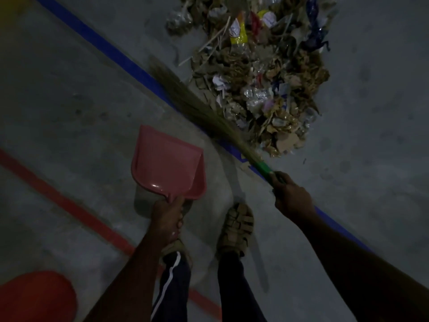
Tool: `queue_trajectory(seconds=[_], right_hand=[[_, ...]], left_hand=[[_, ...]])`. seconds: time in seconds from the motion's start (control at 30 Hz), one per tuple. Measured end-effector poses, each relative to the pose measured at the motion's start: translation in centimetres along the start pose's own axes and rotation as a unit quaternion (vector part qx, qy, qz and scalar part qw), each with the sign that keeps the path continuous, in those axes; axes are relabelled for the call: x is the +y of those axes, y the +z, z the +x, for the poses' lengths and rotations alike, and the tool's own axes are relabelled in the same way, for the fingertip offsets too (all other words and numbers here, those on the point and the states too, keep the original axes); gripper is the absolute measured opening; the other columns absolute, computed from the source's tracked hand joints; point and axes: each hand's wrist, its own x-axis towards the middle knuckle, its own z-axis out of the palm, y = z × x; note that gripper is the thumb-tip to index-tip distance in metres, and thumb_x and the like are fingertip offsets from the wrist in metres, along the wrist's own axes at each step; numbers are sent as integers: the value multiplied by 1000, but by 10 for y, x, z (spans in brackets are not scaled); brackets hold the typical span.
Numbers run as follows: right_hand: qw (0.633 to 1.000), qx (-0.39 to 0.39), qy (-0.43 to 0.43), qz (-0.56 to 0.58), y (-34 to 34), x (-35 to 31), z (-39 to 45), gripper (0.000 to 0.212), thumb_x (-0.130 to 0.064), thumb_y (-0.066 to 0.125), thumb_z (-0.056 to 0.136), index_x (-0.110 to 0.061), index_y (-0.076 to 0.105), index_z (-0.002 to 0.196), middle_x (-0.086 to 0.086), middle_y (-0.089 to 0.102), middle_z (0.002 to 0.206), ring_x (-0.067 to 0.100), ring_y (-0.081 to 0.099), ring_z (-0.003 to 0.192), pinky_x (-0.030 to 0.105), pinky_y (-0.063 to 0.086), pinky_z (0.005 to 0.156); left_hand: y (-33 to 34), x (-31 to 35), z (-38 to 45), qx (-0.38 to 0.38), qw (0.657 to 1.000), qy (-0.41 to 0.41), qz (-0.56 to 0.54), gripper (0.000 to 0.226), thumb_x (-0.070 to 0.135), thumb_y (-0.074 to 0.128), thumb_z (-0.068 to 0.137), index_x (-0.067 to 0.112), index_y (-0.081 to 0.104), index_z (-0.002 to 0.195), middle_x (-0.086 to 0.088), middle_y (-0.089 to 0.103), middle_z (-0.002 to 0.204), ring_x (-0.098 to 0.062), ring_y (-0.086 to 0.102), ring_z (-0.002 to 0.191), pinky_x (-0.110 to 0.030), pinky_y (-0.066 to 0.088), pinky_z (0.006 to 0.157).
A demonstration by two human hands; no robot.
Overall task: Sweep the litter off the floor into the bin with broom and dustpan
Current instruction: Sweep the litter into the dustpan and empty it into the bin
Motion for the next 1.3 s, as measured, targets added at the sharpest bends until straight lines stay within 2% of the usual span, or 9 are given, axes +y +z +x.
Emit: queue_trajectory(seconds=[0.1,0.2,0.33,0.4,0.57,0.8,0.97,1.17,1.3], right_hand=[[999,45,-7,13,0,8,-4,63,-11,63,89,-15,42,148,14,43,148,23,45,58,17,14,43],[995,94,-41,9,1,17,-10,68,-5,68,81,-11,47,145,18,46,144,29,52,53,20,24,45],[995,102,-15,3,4,25,-22,76,-3,64,82,-16,34,150,17,32,150,30,56,72,30,46,44],[994,109,17,6,7,28,-26,82,0,65,80,-17,30,151,15,28,152,30,54,78,34,49,44],[986,139,94,17,11,37,-4,91,6,66,73,-7,24,153,16,26,153,34,53,85,30,40,46],[973,149,175,-9,8,54,62,94,-1,68,75,-7,18,154,15,23,154,39,50,96,35,33,55],[977,134,164,2,32,61,77,91,1,65,75,-10,23,155,9,24,159,39,52,98,33,33,56],[985,116,120,44,83,50,28,85,4,68,71,-7,38,150,13,34,155,38,58,92,29,34,52],[981,144,102,75,92,54,18,79,6,62,72,-6,41,147,12,38,151,41,58,93,31,38,51]], left_hand=[[14,-9,-2,10,1000,-2,12,42,34,65,95,9,52,63,-8,45,51,-16,38,36,-19,31,42],[26,-15,0,1,1000,-8,18,44,34,64,97,10,50,62,-6,43,50,-16,35,37,-16,28,37],[32,-21,11,-36,997,-41,46,45,39,63,97,11,51,65,-2,43,45,-16,37,35,-21,31,48],[35,-20,18,-49,996,-43,63,44,41,63,97,10,53,68,-3,45,47,-17,39,37,-21,33,47],[46,-7,34,-122,989,-19,76,42,47,61,97,12,57,75,-2,43,48,-15,36,36,-17,29,42],[66,3,65,-130,981,-22,142,33,40,61,92,15,55,71,0,41,48,-13,31,35,-16,24,40],[77,3,83,-122,982,-15,141,33,32,62,91,13,52,66,-2,40,48,-13,29,33,-16,21,40],[96,15,92,-143,979,-23,146,36,34,60,94,13,49,66,-3,39,49,-14,28,33,-14,22,38],[109,33,97,-147,971,-2,187,36,32,59,95,13,49,66,-1,38,47,-14,28,33,-15,23,39]])
